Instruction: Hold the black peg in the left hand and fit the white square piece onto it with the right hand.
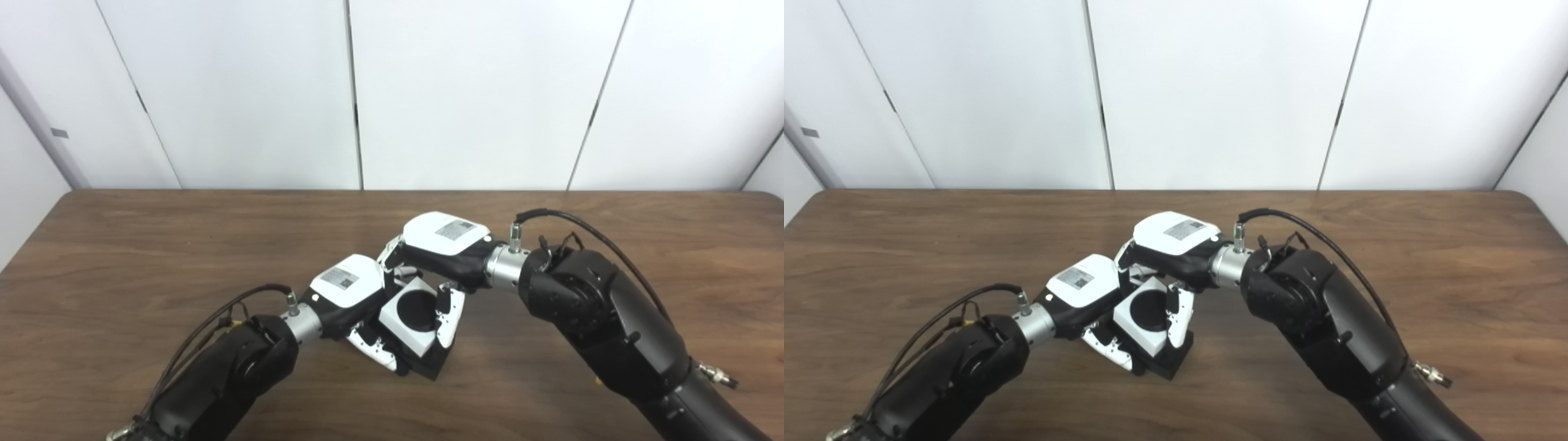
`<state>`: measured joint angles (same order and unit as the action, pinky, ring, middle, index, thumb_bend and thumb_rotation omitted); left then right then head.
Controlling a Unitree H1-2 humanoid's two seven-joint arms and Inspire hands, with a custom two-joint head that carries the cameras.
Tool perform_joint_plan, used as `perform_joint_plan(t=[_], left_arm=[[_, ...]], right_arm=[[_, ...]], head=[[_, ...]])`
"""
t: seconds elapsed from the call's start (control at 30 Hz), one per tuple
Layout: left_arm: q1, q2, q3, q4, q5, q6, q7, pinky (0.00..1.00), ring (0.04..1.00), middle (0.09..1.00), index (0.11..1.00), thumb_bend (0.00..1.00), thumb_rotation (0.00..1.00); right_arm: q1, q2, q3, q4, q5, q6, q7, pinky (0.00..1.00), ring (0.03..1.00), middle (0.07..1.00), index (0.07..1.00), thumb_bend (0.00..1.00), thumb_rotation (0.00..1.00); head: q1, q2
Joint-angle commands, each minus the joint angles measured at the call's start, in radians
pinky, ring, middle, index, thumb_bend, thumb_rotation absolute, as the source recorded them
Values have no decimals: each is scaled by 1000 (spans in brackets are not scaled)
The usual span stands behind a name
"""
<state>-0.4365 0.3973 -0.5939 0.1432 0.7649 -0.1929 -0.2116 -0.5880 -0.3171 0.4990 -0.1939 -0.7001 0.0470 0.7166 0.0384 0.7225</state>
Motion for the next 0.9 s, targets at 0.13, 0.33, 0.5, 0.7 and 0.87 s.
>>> perform_joint_plan(t=[0.13, 0.33, 0.5, 0.7, 0.87], left_arm=[[25, -3, -57, 33, 78, 26, -87, 835, 922, 906, 494, 519, 82], [24, 1, -57, 38, 71, 20, -87, 840, 936, 922, 494, 519, 81], [28, 4, -49, 38, 57, 18, -82, 850, 931, 921, 494, 520, 79], [30, 8, -43, 33, 47, 18, -84, 846, 930, 918, 493, 520, 78], [32, 14, -39, 31, 46, 14, -79, 847, 935, 914, 494, 520, 78]], right_arm=[[-29, 3, 34, -21, 1, -21, 29, 828, 835, 754, 476, 516, 138], [-33, -15, 29, -20, 5, 6, 56, 791, 832, 782, 657, 779, 345], [-37, -27, 12, -24, 19, 38, 82, 807, 852, 827, 827, 975, 429], [-32, -50, -5, -31, 24, 37, 73, 777, 850, 832, 833, 983, 428], [-21, -67, -19, -32, 32, 38, 68, 781, 847, 827, 821, 981, 394]], head=[[-1, 3], [-6, 1], [-10, 5], [-18, 9], [-22, 13]])
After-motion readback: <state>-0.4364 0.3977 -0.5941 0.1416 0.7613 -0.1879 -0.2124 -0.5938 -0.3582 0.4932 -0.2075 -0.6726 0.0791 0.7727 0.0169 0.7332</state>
